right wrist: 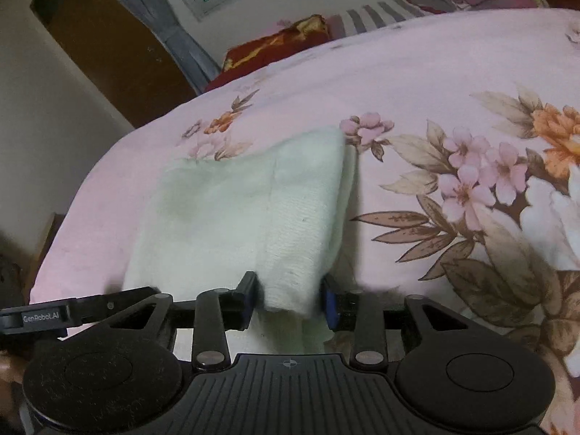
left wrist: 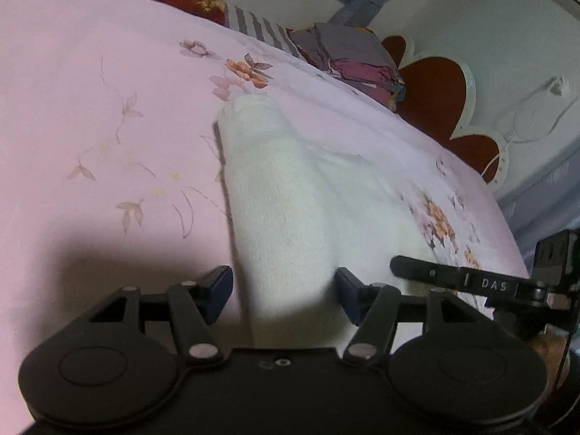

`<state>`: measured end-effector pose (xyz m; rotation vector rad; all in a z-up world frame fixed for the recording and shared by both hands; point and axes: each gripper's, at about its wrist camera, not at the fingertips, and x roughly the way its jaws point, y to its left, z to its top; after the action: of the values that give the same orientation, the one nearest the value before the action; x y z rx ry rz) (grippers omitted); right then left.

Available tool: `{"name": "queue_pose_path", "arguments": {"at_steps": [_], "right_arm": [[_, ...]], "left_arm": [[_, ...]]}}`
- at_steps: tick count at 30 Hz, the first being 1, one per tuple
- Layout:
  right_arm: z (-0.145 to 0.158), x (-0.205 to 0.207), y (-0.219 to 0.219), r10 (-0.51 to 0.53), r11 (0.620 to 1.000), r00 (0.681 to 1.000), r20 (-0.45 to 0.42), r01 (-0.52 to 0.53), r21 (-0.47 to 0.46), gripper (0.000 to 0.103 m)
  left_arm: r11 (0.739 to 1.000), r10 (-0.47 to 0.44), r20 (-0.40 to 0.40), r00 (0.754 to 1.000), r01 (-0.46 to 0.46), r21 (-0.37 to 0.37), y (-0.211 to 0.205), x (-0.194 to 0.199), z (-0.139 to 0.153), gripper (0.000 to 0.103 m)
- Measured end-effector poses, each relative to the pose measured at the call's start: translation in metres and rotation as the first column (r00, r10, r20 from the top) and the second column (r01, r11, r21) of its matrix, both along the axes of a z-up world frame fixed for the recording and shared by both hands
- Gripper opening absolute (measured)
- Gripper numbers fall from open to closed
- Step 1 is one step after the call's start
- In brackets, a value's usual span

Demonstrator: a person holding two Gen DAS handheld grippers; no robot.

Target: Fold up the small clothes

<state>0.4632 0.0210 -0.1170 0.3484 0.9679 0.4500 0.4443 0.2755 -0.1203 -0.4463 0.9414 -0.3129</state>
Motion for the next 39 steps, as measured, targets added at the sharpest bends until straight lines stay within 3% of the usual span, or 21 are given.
{"name": "queue_pose_path", "arguments": {"at_steps": [3, 4, 6, 7, 9, 10, 13, 16, 19, 23, 26, 28, 29, 34, 37, 39], "right_arm": [[0.008, 0.001, -0.001, 0.019, 0.999, 1.0, 0.019, -0.018, -0.034, 0.037], [0.014, 0.001, -0.001, 0.007, 0.999, 0.999, 0.04, -0.005, -0.052, 0.039], [0.031, -0.005, 0.001, -0.046, 0.982, 0.99, 0.137, 0.069, -0.173, 0.048], [0.038, -0.002, 0.005, -0.055, 0.969, 0.981, 0.184, 0.097, -0.228, 0.048], [0.045, 0.005, 0.015, -0.01, 0.976, 0.979, 0.206, 0.054, -0.21, 0.047], [0.046, 0.01, 0.023, 0.01, 0.976, 0.978, 0.208, 0.036, -0.216, 0.046], [0.037, 0.028, 0.048, 0.082, 0.966, 0.977, 0.196, -0.03, -0.255, 0.026], [0.009, 0.039, 0.055, 0.103, 0.937, 0.986, 0.132, -0.052, -0.347, 0.022], [-0.002, 0.042, 0.048, 0.074, 0.942, 0.989, 0.13, -0.027, -0.334, 0.022], [-0.004, 0.041, 0.056, 0.104, 0.927, 0.984, 0.146, -0.042, -0.373, 0.023], [-0.002, 0.04, 0.054, 0.087, 0.931, 0.986, 0.143, -0.03, -0.363, 0.023], [0.005, 0.036, 0.053, 0.073, 0.934, 0.986, 0.152, -0.014, -0.358, 0.023], [0.014, 0.029, 0.052, 0.063, 0.936, 0.982, 0.178, 0.004, -0.351, 0.023], [0.036, -0.008, 0.045, 0.1, 0.954, 0.972, 0.214, -0.032, -0.297, 0.023], [0.032, -0.027, 0.047, 0.134, 0.955, 0.971, 0.197, -0.074, -0.288, 0.023], [0.022, -0.034, 0.052, 0.18, 0.935, 0.965, 0.19, -0.108, -0.337, 0.023]], "left_arm": [[0.998, 0.018, 0.079, 0.997, -0.022, 0.06, 0.011, -0.008, 0.018, 0.062], [0.997, 0.022, 0.114, 0.993, -0.03, 0.071, 0.013, -0.009, 0.026, 0.052], [0.996, 0.005, 0.173, 0.985, -0.02, 0.082, 0.014, -0.003, 0.038, 0.035], [0.994, -0.014, 0.196, 0.98, -0.007, 0.105, 0.009, 0.002, 0.043, 0.032], [0.988, -0.081, 0.223, 0.972, 0.048, 0.148, -0.006, 0.016, 0.047, 0.027], [0.984, -0.11, 0.224, 0.968, 0.075, 0.16, -0.013, 0.021, 0.046, 0.024], [0.973, -0.156, 0.182, 0.971, 0.119, 0.196, -0.03, 0.037, 0.032, 0.023], [0.982, -0.128, 0.12, 0.985, 0.108, 0.158, -0.029, 0.047, 0.011, 0.015], [0.99, -0.094, 0.111, 0.989, 0.082, 0.113, -0.021, 0.048, 0.007, 0.013], [0.989, -0.096, 0.114, 0.989, 0.082, 0.122, -0.023, 0.046, 0.007, 0.013], [0.982, -0.108, 0.131, 0.985, 0.086, 0.167, -0.03, 0.042, 0.014, 0.012], [0.978, -0.116, 0.17, 0.979, 0.083, 0.189, -0.034, 0.03, 0.025, 0.024], [0.978, -0.116, 0.194, 0.974, 0.078, 0.192, -0.034, 0.022, 0.03, 0.025], [0.967, -0.084, 0.207, 0.975, 0.03, 0.252, -0.037, -0.016, 0.041, 0.02], [0.962, -0.091, 0.199, 0.976, 0.035, 0.269, -0.04, -0.033, 0.037, 0.019], [0.956, -0.113, 0.179, 0.977, 0.058, 0.287, -0.043, -0.032, 0.03, 0.021]]}}
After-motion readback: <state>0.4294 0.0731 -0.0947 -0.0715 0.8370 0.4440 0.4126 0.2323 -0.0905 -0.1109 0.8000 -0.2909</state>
